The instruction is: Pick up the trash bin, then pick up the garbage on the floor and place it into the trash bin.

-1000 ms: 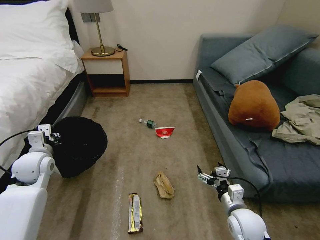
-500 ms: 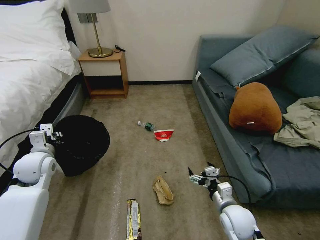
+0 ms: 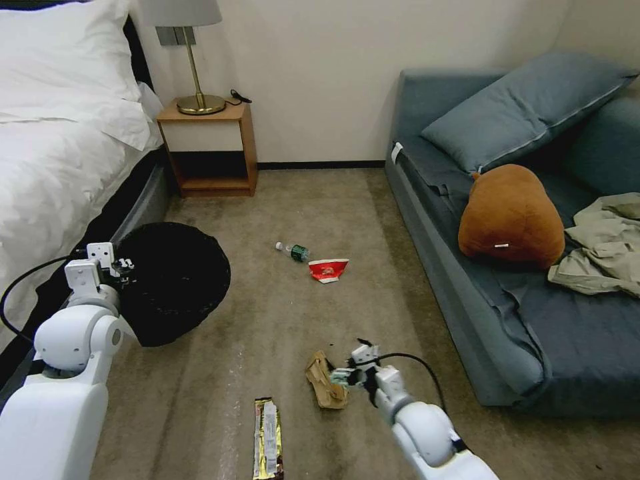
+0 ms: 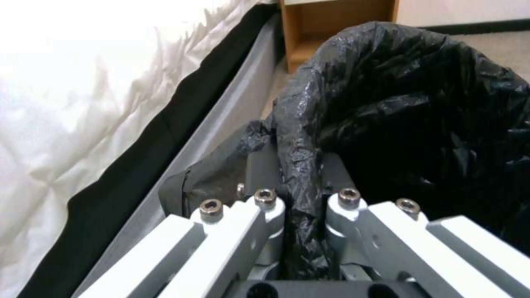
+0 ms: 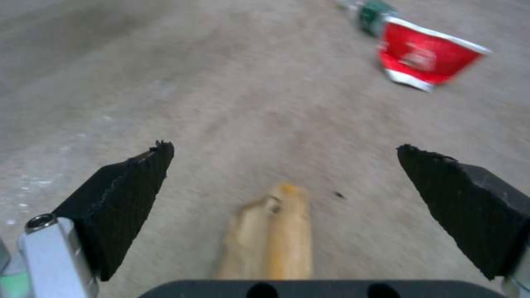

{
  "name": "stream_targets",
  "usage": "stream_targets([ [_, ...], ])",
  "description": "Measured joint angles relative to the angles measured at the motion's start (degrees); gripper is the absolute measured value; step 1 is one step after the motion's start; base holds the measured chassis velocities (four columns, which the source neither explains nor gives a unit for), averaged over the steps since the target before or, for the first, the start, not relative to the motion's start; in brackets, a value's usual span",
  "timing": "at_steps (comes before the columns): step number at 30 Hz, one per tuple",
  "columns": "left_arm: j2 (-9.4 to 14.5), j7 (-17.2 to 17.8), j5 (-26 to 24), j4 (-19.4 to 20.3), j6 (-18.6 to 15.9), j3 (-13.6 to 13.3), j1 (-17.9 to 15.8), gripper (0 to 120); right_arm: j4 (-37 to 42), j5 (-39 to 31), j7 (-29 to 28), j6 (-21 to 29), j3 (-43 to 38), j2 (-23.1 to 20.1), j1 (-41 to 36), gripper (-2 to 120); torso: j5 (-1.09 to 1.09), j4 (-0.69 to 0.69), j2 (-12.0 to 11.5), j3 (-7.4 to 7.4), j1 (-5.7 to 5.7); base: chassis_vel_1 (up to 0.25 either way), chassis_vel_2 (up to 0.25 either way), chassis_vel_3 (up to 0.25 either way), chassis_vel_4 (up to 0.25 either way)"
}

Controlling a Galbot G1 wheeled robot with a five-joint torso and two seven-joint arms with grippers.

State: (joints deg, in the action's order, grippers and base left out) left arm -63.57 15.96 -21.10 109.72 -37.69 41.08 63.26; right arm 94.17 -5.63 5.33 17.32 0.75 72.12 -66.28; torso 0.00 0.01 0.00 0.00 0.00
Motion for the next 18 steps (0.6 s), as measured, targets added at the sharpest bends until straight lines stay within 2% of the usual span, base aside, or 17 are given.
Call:
stream_targets([
  [5, -1.4, 0.0, 1.8, 1.1, 0.2, 0.9, 1.1, 3, -3.9, -3.6, 0.8, 0.4, 8.2, -0.2, 5.6, 100, 0.0, -0.01, 0.0, 0.0, 0.0, 0.0, 0.0, 0.0, 0.0],
  [16, -1.3, -0.1, 2.8, 1.8, 0.0, 1.4, 0.9, 3, -10.3, -8.7, 4.6, 1.5, 20.3, 0.3, 12.4, 100, 0.0, -0.01, 0.0, 0.0, 0.0, 0.0, 0.0, 0.0, 0.0],
  [18, -1.4, -0.2, 3.5, 1.5, 0.2, 1.4, 0.9, 3, -11.0, -12.3, 5.2, 2.9, 22.4, 0.7, 14.0, 100, 0.0, 0.0, 0.0, 0.0, 0.0, 0.0, 0.0, 0.0, 0.0],
])
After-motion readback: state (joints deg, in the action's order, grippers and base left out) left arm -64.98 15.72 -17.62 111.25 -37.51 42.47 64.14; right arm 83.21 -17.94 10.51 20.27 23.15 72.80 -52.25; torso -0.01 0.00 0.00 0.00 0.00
